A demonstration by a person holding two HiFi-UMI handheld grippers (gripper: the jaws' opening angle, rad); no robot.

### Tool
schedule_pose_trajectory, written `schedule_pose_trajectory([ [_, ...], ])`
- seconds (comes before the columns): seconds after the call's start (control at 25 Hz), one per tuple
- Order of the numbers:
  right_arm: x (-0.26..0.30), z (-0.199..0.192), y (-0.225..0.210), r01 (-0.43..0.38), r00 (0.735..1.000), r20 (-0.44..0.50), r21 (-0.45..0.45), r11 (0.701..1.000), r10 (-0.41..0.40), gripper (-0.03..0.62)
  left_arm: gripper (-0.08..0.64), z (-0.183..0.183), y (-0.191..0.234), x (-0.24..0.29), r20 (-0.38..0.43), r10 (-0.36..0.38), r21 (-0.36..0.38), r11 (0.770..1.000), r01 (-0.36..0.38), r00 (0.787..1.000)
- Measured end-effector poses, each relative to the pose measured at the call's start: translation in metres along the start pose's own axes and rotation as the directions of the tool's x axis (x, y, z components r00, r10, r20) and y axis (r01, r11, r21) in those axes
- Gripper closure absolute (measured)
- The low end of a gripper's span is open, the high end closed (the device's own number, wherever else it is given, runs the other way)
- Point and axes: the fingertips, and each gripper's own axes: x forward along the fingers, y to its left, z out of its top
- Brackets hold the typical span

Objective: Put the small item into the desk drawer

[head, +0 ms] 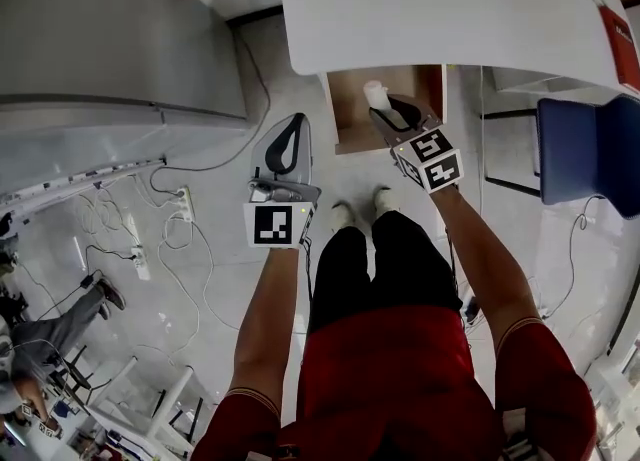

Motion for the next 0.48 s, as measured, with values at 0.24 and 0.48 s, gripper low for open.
schedule_pose_trajectory([
  [0.24,0.038,-0.022,-0.022,0.000,0.998,-0.062,-0.020,1.000,-0.001,0.453,0.555,-0.030,0.011,0.014,-0.028,0.025,-0.016,1.000,-0.025,0.999],
  [0.48,0.076,-0.043,-0.044,0.017,0.992,-0.127,-0.015,1.000,-0.019,0.453,0.555,-0.051,0.021,0.021,-0.048,0.045,-0.025,0.999,-0.046,0.998],
])
